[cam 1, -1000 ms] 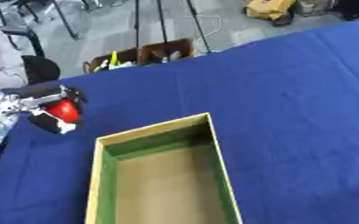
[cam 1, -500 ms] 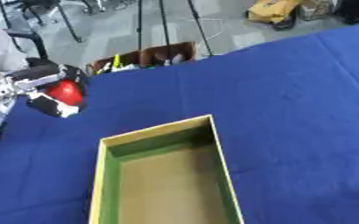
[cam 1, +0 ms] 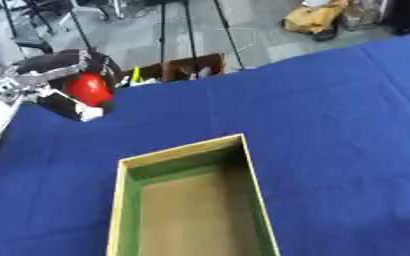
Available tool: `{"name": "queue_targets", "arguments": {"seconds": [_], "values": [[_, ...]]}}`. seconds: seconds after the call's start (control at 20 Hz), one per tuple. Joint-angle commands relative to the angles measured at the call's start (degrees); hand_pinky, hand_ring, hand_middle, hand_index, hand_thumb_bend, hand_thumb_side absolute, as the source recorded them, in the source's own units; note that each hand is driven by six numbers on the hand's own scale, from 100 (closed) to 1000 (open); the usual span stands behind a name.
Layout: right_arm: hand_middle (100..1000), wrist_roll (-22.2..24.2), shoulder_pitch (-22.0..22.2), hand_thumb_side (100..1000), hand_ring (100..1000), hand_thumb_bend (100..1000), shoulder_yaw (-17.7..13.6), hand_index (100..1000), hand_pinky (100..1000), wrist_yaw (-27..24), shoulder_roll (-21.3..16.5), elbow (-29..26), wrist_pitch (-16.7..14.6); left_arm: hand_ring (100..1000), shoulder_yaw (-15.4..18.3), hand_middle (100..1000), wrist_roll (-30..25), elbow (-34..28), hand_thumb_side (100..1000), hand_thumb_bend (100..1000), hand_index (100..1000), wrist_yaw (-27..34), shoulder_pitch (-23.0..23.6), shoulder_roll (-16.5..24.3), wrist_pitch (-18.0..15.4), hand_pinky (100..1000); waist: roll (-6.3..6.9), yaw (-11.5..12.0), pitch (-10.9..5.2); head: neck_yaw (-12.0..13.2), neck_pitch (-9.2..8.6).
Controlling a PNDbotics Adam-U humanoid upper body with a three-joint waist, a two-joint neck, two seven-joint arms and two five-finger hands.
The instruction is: Pick up objects on the table and place them in the box.
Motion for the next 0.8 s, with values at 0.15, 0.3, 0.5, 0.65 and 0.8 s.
{"name": "queue_targets", "arguments": {"seconds": [0.15, 0.3, 0.5, 0.65, 0.8], "values": [[359, -0.21, 0.51, 693, 399, 233, -0.38, 585, 277, -2.96, -2.07, -1.22, 0.35, 596, -2.00, 744, -12.74, -4.80, 293, 100, 395, 4.91, -1.29, -0.70, -6.65, 344, -1.23, 0.70, -2.46, -0.06, 1.12], [360, -0.45, 1.01, 693, 400, 228, -0.60, 585, 278, -4.23, -2.51, -1.22, 0.25, 591, -2.97, 747, -15.49, -6.45, 300, 100, 404, 6.97, -1.42, -2.58, -5.85, 343, -1.79, 1.12, -3.28, -0.18, 1.37], [360, -0.60, 1.33, 692, 400, 224, -0.75, 585, 279, -5.34, -2.75, -1.22, 0.30, 587, -4.42, 738, -17.89, -9.44, 305, 100, 401, 8.54, -1.16, -5.56, -5.32, 339, -2.36, 1.53, -3.87, -0.40, 1.51], [360, -0.66, 1.42, 687, 400, 215, -0.87, 585, 279, -5.61, -2.68, -1.22, 0.31, 594, -6.18, 737, -18.08, -12.22, 299, 100, 402, 7.42, -0.61, -7.22, -5.84, 344, -2.56, 1.63, -3.89, -0.34, 1.31], [360, -0.66, 1.34, 691, 400, 228, -0.93, 585, 278, -5.45, -2.55, -1.22, 0.47, 612, -8.23, 727, -18.10, -14.36, 283, 100, 406, 4.47, -0.05, -7.82, -7.27, 363, -2.44, 1.61, -3.77, -0.20, 1.03]]}}
